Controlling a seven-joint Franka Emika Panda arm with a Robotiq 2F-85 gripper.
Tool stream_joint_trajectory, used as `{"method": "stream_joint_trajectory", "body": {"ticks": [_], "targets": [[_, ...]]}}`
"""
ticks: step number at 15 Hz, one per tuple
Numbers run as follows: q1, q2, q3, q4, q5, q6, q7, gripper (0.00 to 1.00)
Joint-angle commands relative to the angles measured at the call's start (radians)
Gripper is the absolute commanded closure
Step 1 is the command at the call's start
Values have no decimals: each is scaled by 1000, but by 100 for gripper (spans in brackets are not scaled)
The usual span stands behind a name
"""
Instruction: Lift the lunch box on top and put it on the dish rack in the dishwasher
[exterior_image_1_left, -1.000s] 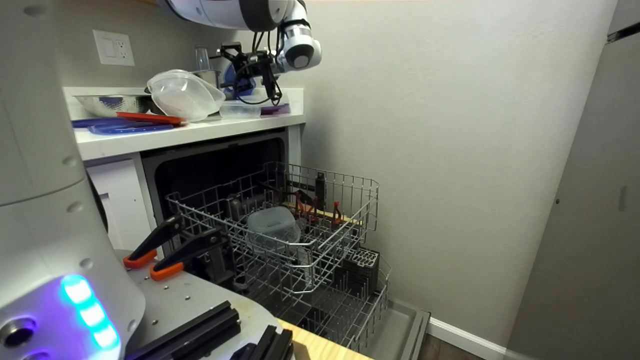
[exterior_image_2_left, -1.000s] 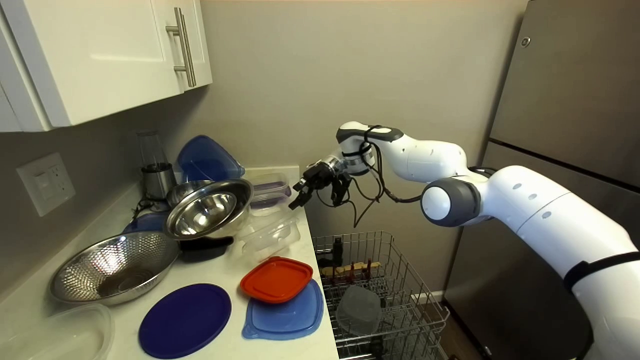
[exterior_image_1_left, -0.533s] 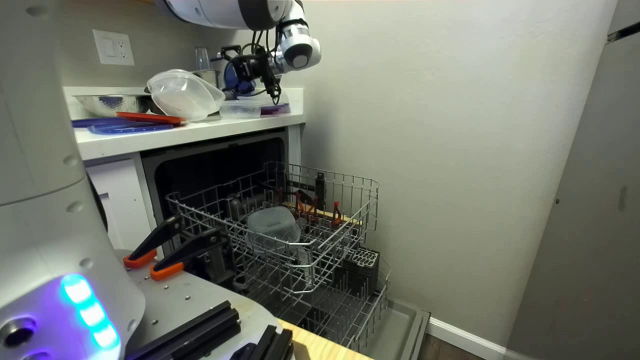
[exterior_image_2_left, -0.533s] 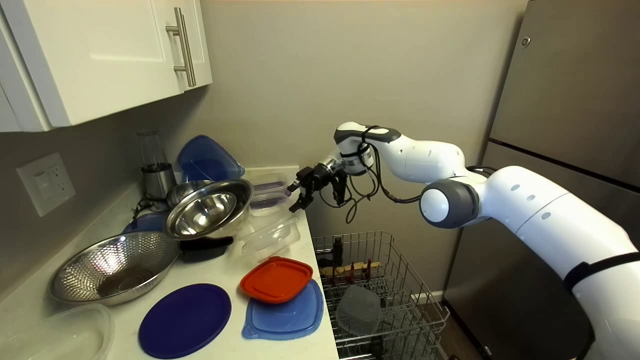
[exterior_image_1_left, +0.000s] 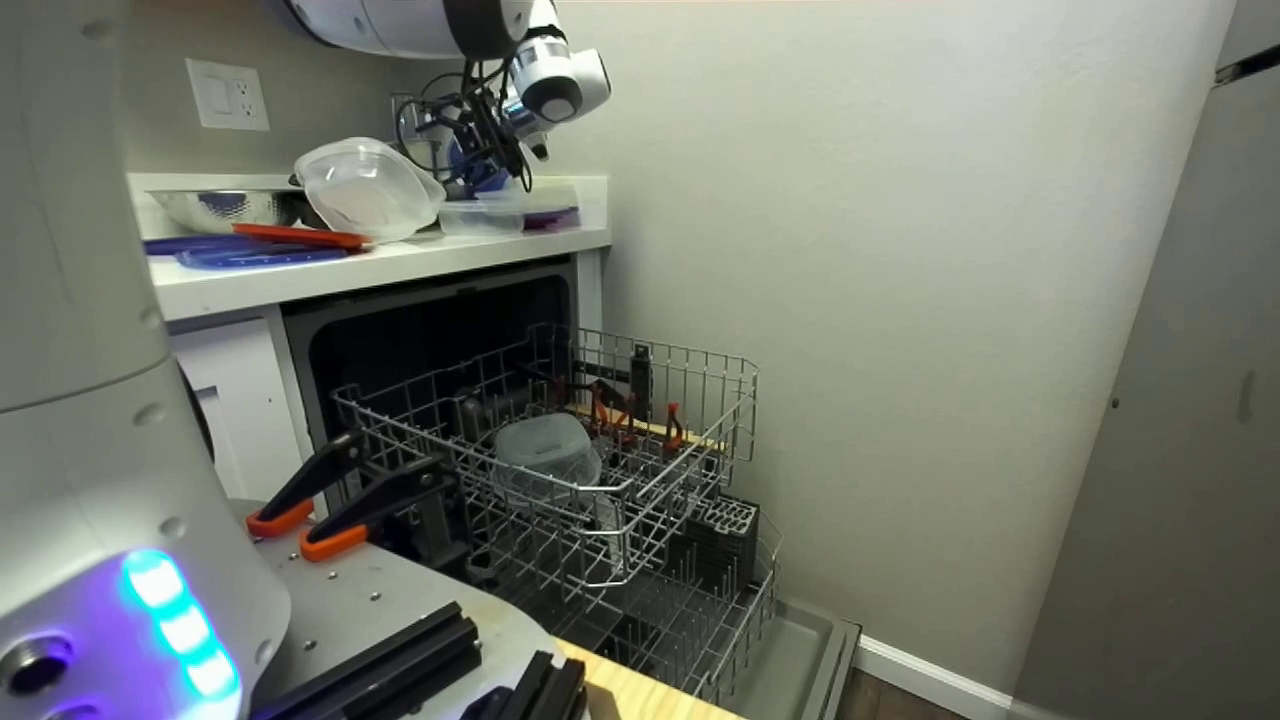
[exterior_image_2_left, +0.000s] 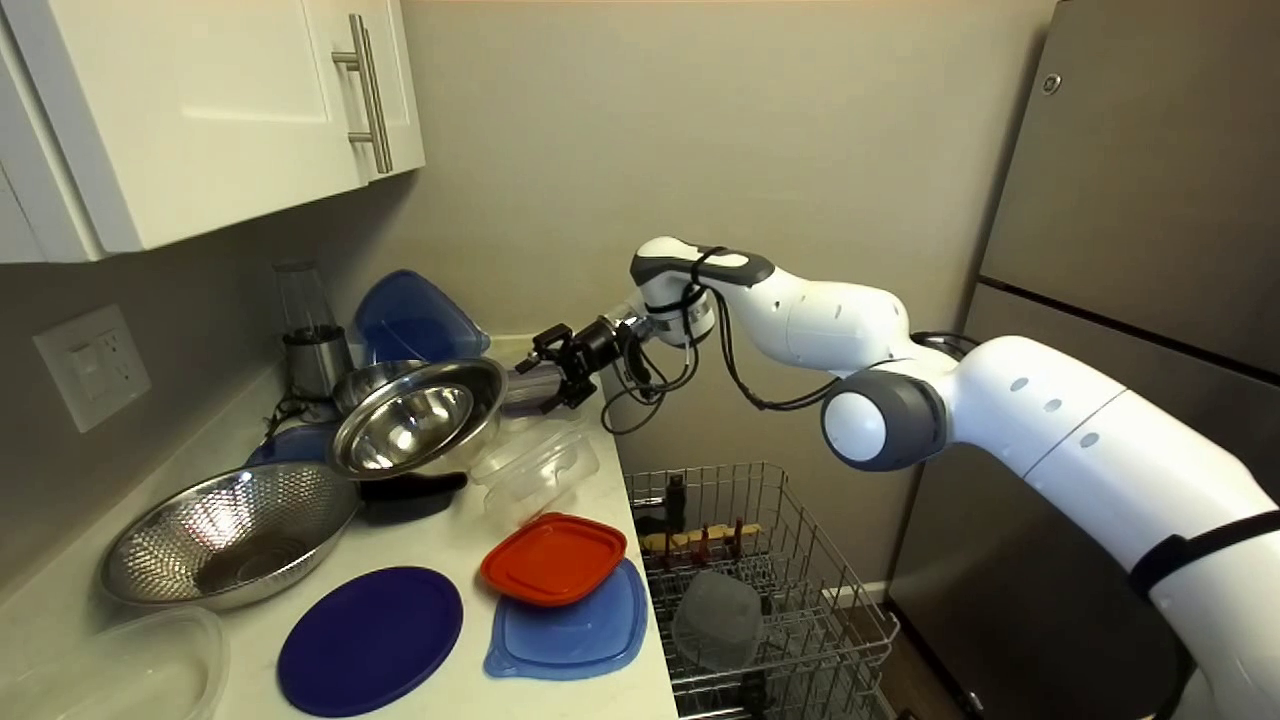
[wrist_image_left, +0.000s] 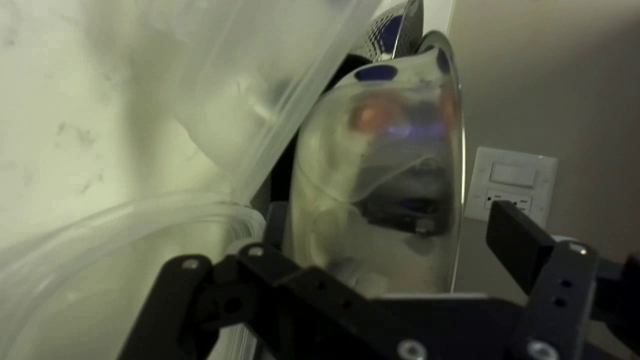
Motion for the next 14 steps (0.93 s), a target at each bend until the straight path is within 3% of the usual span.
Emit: {"method": "stream_joint_trajectory", "body": {"ticks": [1, 8, 9, 14], "targets": [[27, -38, -58, -7, -42, 47, 125, 0], [33, -72, -141, 21, -126, -120, 317, 0], [0, -33, -52, 98, -210, -165, 372, 0], [-31, -28, 38, 144, -344, -342, 483, 0]]}}
